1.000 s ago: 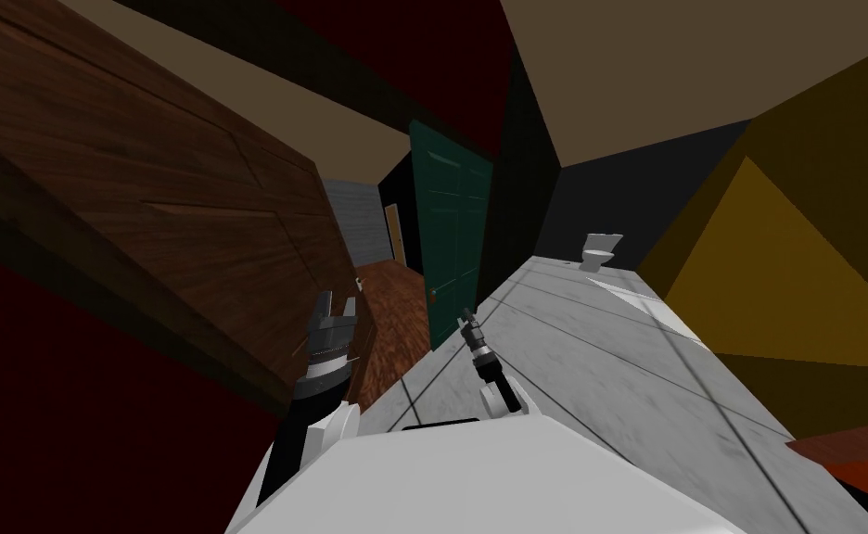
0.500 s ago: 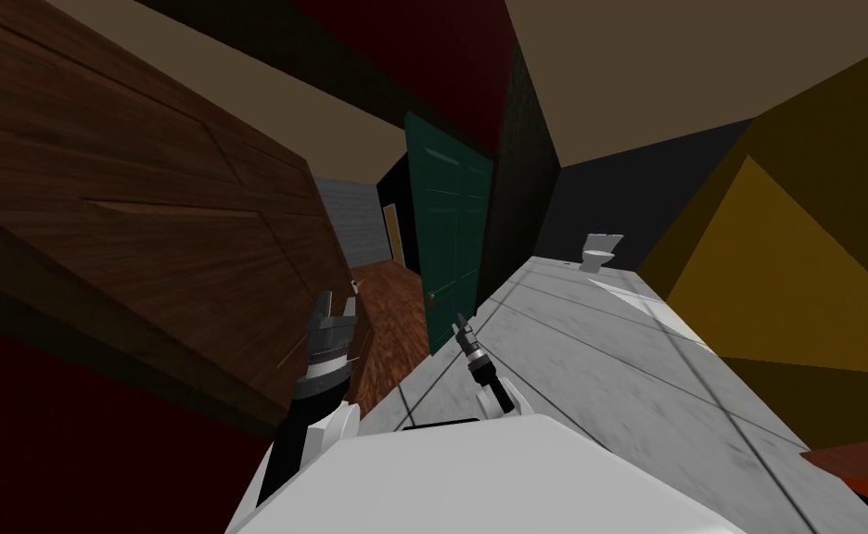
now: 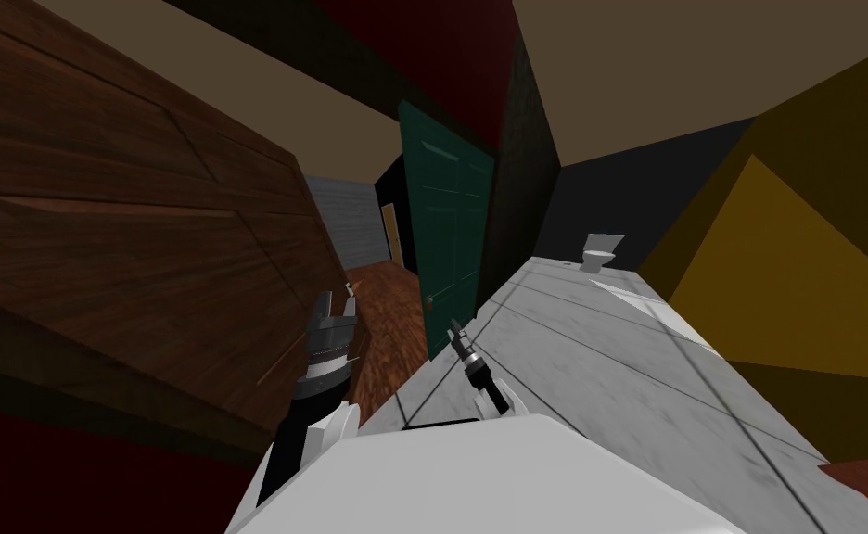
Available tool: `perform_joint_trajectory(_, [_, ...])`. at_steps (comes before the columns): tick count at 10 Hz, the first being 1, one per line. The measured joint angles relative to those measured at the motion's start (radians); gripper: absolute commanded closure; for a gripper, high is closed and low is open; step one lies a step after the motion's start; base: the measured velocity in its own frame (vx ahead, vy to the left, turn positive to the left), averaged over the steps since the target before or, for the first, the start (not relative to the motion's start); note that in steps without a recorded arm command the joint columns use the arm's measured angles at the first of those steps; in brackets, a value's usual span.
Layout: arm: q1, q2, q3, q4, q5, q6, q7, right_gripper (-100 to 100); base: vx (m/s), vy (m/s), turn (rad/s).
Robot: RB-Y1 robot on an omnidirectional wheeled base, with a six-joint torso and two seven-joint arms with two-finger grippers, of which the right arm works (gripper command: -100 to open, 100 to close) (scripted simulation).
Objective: Push the door open
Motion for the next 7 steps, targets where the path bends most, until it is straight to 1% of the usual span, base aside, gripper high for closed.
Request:
perform_joint_trajectory(1, [-0.011, -0.003, 0.009, 0.024, 0.003, -0.007, -0.004, -100, 0.108, -0.031, -0.011])
perform_joint_trajectory(4, [-0.046, -0.006, 0.033, 0.112, 0.012, -0.034, -0.013, -100, 0.099, -0.032, -0.01])
perform_joint_trajectory(7, [-0.075, -0.007, 0.058, 0.176, 0.023, -0.047, -0.021, -100, 0.093, -0.013, -0.008])
